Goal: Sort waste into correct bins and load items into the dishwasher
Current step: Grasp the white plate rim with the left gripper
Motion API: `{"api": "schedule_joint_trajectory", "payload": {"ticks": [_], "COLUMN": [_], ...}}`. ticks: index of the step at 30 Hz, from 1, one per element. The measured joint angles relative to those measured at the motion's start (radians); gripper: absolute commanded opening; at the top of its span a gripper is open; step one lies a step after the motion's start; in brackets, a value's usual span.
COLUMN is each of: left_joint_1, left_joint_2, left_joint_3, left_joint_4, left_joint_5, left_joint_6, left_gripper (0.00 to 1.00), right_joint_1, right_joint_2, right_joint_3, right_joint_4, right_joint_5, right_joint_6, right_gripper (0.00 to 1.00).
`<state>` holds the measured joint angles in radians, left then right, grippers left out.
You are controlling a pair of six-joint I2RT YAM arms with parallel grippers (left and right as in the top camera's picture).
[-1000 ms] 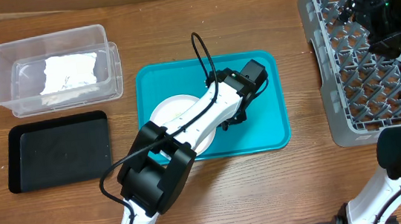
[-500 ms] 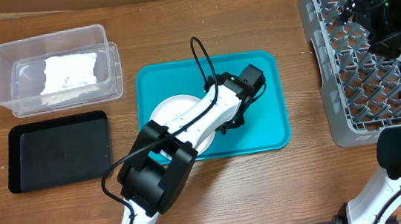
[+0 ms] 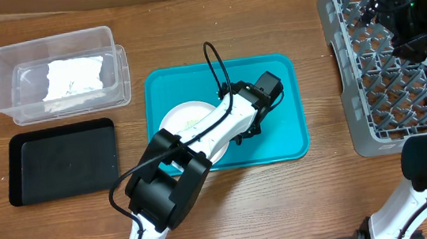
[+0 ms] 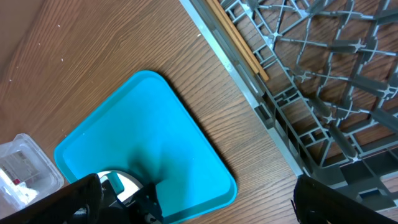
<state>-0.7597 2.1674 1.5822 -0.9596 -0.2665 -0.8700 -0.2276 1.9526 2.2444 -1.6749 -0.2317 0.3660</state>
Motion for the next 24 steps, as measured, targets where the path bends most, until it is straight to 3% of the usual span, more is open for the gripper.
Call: {"api": "schedule_joint_trajectory", "payload": {"ticks": [8,24], "left_joint_1": [0.000,0.001], "left_joint_2": [0.000,0.008], "left_joint_3": [-0.005,0.112], "left_joint_4": [-0.031,-0.255], "left_joint_5": [-0.014,-0.035], "left_joint_6": [-0.003,0.000], "left_gripper": [0.04,0.04], "right_joint_1": [0.000,0.000], "right_joint_2": [0.000,0.000], "right_joint_3": [0.000,0.000], "right_joint_4": [0.000,0.000], "right_joint_5": [0.000,0.001], "right_joint_6": [0.000,0.000], "right_gripper": [1.00,1.00]}}
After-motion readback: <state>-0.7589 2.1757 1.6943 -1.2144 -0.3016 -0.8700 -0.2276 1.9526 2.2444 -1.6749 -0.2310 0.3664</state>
